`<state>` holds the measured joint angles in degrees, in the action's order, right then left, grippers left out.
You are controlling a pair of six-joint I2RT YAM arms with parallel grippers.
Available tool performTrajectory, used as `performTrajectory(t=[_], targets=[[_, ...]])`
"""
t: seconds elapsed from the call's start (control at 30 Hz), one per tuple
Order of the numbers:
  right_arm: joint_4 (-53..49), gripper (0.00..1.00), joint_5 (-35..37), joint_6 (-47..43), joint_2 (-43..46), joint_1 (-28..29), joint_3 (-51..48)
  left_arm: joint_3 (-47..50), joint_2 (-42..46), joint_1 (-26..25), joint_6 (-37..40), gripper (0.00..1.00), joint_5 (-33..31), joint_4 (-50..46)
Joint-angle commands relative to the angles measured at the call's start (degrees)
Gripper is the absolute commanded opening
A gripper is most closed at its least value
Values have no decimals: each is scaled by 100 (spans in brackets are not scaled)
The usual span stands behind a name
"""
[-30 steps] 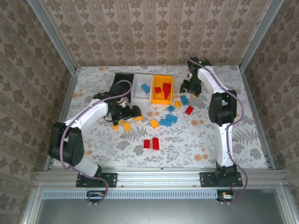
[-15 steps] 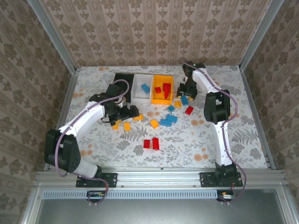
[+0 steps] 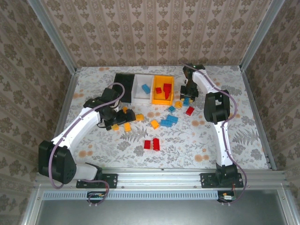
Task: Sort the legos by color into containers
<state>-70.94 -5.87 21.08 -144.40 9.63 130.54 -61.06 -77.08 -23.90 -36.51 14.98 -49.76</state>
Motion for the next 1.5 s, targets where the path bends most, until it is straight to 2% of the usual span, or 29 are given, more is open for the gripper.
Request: performTrajectory(t=[0.0,0.2,0.33,0.43,0.57,0.73,0.93,1.1,1.4,1.47], targets=[[-179,35,138,-39,108,-39,-1,63,56,33,-189,100,28,-17],[219,31,-272,198,899,-188,-202,-119,-100,26,-224,100,106,103],[1466,30,-1472,588,1728,-207,-659,-135,-114,28,-314,100,128,250],[2840,30,-2491,1417,2179,-207,-1228,-100,-73,26,-361,100,145,308],[4496,30,-3828,2736,2075,-28,-1510,29,49,47,-404,100,110,326],[4679,30,-4531,2948,1366,559,-472,198,257,62,-532,100,74,359],[4710,31,-4498,3262,590,1036,466,462,580,54,-765,100,-10,388],[4114,32,-4221,3145,-14,1221,1144,658,965,52,-888,100,-139,223],[3826,33,-3856,3084,-372,1270,1335,839,1508,79,-1057,100,-346,-69],[3794,37,-3860,3106,-444,1270,1426,913,1618,81,-1107,100,-363,-95]])
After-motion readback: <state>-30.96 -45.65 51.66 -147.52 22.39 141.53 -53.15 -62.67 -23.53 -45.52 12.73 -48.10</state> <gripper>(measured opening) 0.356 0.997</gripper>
